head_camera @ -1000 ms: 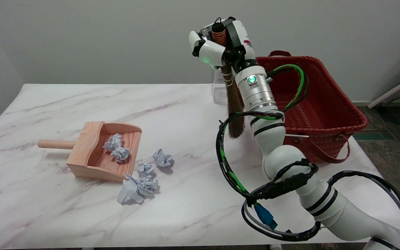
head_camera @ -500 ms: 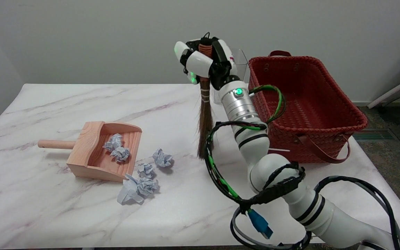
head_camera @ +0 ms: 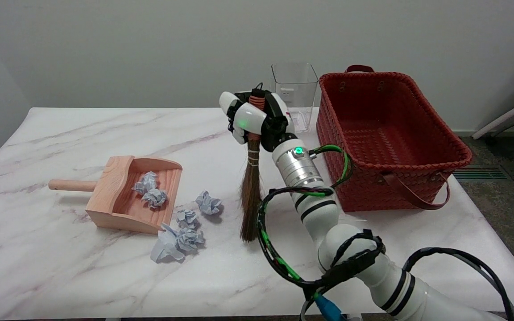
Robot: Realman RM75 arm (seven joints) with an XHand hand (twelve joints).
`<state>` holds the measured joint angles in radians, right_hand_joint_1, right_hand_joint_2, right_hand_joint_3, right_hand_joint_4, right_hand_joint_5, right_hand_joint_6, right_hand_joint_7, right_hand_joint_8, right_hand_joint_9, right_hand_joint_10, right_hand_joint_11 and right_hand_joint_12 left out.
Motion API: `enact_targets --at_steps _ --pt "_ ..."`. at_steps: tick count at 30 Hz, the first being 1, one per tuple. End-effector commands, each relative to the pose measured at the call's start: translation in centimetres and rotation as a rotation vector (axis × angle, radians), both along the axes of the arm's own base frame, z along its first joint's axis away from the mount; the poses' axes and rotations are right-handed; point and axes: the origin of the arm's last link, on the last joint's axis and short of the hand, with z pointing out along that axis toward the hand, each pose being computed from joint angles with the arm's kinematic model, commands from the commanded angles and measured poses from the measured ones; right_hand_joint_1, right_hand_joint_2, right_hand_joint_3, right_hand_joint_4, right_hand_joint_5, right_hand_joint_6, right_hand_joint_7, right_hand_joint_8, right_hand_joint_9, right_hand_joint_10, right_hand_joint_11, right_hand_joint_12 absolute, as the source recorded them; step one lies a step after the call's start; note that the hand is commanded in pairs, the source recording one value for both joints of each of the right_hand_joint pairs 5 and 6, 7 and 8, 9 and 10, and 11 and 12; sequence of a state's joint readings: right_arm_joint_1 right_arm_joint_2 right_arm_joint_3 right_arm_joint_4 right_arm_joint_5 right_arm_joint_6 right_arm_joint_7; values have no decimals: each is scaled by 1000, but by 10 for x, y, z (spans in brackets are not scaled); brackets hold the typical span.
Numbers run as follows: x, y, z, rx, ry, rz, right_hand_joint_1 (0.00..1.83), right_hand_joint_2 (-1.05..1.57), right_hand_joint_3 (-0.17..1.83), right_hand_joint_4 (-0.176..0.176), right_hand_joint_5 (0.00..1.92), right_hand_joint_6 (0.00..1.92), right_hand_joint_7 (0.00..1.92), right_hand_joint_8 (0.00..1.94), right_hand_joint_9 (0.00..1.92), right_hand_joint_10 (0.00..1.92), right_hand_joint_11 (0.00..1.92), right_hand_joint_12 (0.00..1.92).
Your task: Sweep the paper ball into the dustpan.
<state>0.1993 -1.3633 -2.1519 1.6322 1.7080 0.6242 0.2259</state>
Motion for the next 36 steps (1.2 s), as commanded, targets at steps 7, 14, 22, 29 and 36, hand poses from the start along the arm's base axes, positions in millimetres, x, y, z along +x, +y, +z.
enact_targets --at_steps 7,14,22,29,36 --pt "-27 -49 -59 79 34 -82 914 1423 1321 0 1920 1920 1920 1920 1920 1920 1860 1860" --pt "-16 -63 -80 118 39 -74 914 1429 1311 0 1920 1920 1920 1920 1920 1920 1858 1858" --pt "3 -77 -90 122 35 -43 914 1430 1302 0 1920 1920 1920 1920 1920 1920 1865 1865" --pt "15 -87 -105 136 27 -32 914 1430 1296 0 1920 1920 1920 1920 1920 1920 1864 1864" --pt "17 -90 -107 126 7 -37 915 1426 1296 0 1920 1920 1920 1920 1920 1920 1856 1856"
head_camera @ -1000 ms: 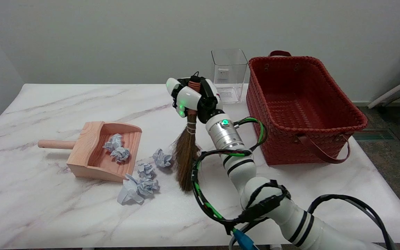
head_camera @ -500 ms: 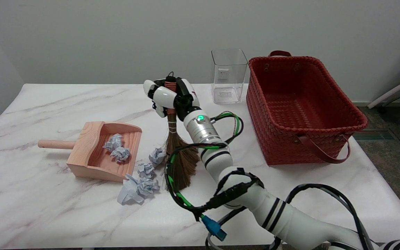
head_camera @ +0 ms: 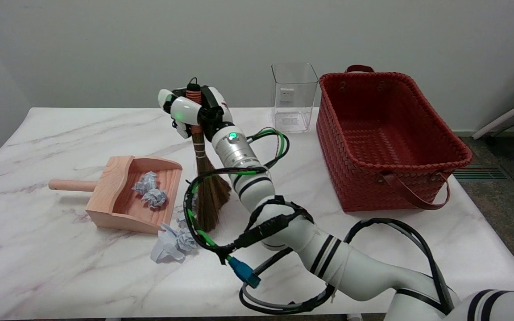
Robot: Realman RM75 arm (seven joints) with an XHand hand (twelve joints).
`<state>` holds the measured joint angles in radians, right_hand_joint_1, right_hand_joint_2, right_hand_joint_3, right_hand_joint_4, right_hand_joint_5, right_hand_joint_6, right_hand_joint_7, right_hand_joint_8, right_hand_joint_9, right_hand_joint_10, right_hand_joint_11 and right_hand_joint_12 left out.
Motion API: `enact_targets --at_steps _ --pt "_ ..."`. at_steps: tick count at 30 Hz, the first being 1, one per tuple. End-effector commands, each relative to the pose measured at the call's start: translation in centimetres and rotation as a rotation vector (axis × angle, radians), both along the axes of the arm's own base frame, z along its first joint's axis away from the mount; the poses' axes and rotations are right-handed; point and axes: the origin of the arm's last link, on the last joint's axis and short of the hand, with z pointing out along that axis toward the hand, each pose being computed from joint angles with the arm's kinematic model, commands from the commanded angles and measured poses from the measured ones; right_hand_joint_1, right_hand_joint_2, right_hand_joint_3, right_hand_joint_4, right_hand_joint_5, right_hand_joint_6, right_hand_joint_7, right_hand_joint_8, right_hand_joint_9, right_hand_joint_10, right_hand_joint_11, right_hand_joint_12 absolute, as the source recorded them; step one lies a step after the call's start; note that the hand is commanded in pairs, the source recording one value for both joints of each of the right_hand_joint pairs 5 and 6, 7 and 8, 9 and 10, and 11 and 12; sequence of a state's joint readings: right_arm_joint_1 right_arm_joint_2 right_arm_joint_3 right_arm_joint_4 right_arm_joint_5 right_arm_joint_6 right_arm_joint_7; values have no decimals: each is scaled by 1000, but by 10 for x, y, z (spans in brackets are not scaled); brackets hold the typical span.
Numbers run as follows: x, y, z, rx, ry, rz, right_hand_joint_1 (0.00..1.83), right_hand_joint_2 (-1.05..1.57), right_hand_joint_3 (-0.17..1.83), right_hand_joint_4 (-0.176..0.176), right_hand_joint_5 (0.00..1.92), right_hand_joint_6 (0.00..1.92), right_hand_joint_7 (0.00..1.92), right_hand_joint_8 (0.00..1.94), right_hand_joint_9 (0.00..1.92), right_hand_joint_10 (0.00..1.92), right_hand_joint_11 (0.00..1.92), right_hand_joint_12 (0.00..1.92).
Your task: Sweep the paper ball into the dustpan.
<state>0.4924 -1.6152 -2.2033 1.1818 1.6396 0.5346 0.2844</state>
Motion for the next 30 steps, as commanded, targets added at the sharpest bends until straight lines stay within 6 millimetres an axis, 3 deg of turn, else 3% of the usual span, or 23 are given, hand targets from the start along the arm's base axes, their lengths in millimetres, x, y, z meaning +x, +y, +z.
enact_targets --at_steps 1,30 --pt "19 -19 -24 19 -28 10 915 1418 1303 0 1920 1920 1920 1920 1920 1920 1861 1861" --pt "45 -48 -64 71 -183 -15 915 1248 1409 0 1920 1920 1920 1920 1920 1920 1877 1877"
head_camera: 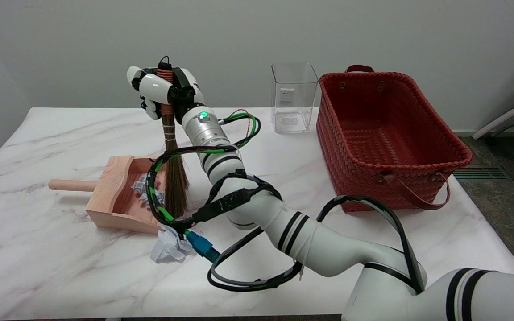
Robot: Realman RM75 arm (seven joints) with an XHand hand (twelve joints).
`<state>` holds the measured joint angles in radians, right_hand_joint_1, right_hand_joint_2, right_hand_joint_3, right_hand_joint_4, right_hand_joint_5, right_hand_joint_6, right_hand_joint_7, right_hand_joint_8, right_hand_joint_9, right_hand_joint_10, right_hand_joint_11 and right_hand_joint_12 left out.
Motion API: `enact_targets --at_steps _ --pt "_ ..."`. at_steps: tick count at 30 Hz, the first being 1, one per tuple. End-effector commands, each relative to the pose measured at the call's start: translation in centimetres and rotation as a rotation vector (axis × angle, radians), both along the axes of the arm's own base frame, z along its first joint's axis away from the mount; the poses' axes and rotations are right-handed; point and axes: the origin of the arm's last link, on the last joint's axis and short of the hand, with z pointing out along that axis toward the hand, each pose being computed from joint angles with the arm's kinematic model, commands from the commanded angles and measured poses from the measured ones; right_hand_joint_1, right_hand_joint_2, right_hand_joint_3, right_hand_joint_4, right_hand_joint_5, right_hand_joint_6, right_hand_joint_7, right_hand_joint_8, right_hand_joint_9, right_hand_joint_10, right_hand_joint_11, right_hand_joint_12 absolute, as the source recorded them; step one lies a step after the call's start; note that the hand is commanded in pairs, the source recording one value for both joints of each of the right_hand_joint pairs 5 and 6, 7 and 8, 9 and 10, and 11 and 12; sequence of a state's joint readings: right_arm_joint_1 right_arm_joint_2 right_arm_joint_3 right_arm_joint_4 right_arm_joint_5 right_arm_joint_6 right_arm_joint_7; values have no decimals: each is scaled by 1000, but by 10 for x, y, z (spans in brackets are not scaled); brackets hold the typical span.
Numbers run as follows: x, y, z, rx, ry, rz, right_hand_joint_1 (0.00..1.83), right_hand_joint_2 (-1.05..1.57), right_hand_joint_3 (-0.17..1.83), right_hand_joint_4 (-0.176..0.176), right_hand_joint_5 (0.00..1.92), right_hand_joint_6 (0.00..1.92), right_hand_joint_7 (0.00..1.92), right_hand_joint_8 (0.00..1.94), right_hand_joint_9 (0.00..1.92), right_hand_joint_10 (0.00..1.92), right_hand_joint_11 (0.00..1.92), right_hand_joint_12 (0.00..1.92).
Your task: Sweep the paper ball into the dustpan.
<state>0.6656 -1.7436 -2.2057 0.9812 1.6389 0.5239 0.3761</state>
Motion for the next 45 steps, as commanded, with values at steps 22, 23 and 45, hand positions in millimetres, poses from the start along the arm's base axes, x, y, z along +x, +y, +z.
enact_targets --at_steps 22,23,45 --pt "33 -22 27 -78 -42 89 915 1327 1326 0 1920 1920 1920 1920 1920 1920 1876 1876" --pt "32 -22 29 -81 -38 91 914 1335 1320 0 1920 1920 1920 1920 1920 1920 1878 1878" --pt "11 23 82 -172 290 145 916 1511 1172 0 1920 1920 1920 1920 1920 1920 1812 1812"
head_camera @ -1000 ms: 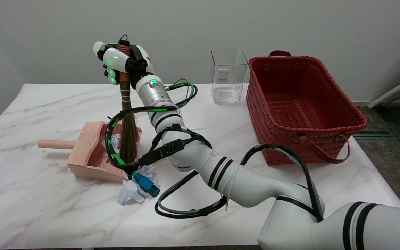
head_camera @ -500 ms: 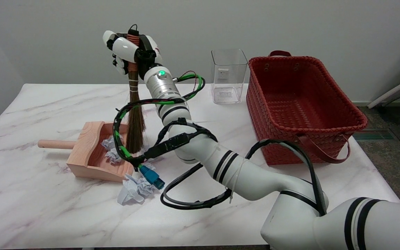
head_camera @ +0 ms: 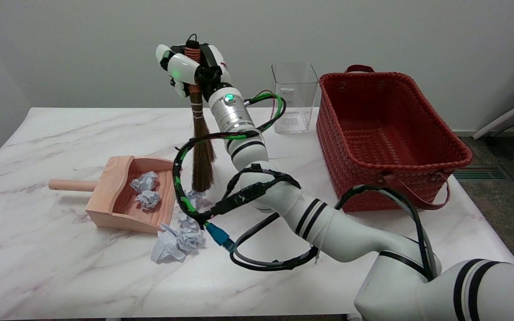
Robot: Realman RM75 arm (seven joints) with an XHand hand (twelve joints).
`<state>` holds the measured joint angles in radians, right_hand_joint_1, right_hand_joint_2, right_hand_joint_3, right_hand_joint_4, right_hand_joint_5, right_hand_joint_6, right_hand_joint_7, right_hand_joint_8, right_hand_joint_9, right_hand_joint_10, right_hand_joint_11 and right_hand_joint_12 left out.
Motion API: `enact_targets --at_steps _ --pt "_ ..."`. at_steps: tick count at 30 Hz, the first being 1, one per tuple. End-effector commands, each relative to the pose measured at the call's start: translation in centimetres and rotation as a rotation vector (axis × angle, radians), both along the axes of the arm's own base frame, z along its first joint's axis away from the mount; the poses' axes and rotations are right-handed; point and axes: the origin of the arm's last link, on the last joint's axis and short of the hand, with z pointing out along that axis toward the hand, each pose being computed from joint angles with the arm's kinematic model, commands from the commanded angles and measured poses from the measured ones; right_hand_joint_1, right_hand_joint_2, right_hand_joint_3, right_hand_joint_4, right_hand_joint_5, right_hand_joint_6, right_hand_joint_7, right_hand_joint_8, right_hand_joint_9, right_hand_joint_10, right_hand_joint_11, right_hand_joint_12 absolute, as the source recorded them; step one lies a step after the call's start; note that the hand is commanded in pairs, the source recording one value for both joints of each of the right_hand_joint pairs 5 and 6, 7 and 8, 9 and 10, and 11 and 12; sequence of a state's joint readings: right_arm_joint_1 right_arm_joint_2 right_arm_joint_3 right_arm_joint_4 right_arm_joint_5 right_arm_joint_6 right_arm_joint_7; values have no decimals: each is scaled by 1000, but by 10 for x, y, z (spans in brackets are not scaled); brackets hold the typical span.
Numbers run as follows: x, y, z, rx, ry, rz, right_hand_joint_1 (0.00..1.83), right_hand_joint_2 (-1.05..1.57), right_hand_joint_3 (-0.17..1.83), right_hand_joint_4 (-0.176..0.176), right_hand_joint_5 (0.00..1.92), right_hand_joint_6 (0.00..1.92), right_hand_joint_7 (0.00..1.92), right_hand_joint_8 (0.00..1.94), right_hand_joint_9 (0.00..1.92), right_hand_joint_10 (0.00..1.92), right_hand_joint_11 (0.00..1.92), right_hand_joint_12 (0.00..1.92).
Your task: Sweep the paper ball into the dustpan.
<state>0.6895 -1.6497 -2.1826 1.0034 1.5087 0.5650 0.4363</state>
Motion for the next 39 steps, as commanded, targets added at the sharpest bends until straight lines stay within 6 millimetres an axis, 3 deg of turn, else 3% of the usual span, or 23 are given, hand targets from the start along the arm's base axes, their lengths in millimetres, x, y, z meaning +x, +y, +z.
enact_targets --at_steps 1,7,16,25,39 --pt "-8 37 35 -80 206 22 916 1513 1171 0 1920 1920 1920 1920 1920 1920 1809 1809" --pt "-12 49 34 -90 219 -10 916 1525 1184 0 1920 1920 1920 1920 1920 1920 1803 1803" --pt "-6 52 9 -71 219 -8 917 1520 1223 0 1920 1920 1920 1920 1920 1920 1803 1803" --pt "-17 72 -12 -29 201 -29 927 1518 1259 0 1920 1920 1920 1920 1920 1920 1809 1809" --pt "-31 69 -56 14 338 -25 946 1463 1345 0 1920 1920 1920 1920 1920 1920 1828 1828"
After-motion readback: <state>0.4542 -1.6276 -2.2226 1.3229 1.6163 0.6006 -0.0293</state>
